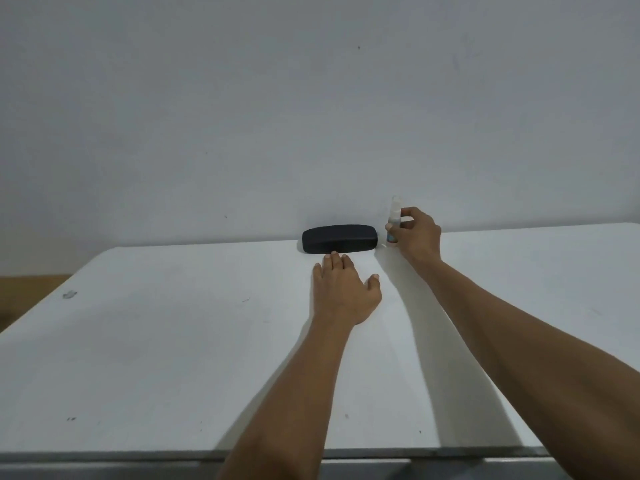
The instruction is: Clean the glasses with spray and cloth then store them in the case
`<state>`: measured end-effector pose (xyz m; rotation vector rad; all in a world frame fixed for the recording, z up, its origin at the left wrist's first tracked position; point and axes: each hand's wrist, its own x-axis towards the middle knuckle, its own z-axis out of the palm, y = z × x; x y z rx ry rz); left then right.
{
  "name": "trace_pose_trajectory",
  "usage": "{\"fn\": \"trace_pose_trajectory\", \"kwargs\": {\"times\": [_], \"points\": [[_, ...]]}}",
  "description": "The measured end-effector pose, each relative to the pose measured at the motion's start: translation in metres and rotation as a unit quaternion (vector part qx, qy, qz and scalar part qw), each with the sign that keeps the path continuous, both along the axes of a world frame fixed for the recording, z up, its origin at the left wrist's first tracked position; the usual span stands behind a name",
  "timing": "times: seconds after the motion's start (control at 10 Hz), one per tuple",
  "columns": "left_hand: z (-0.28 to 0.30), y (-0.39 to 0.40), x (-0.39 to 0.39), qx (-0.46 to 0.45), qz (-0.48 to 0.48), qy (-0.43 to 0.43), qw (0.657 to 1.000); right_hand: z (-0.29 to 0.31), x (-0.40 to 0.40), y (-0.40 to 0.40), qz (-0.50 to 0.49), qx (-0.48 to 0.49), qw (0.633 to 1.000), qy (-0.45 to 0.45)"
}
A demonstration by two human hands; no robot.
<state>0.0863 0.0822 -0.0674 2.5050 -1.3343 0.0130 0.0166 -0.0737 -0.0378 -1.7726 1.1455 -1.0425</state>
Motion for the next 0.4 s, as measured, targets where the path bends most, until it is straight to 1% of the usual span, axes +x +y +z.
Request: {"fn": "trace_pose_trajectory", "kwargs": {"times": [0.2, 0.3, 0.4], "points": [[0.001, 0.002, 0.002, -0.005, -0.001, 0.008, 1.0, 0.009, -0.016, 0.008, 0.015, 0.032, 0.999, 0.013], [0.006, 0.008, 0.001, -0.022, -0.01, 0.013, 1.0, 0.023, -0.038, 0.022, 0.021, 0.023, 1.0, 0.002], [0.016, 0.03, -0.003, -0.037, -0.041, 0.117, 0.992, 0.031, -0.073, 0.052, 0.023, 0.011, 0.999, -0.02]]}}
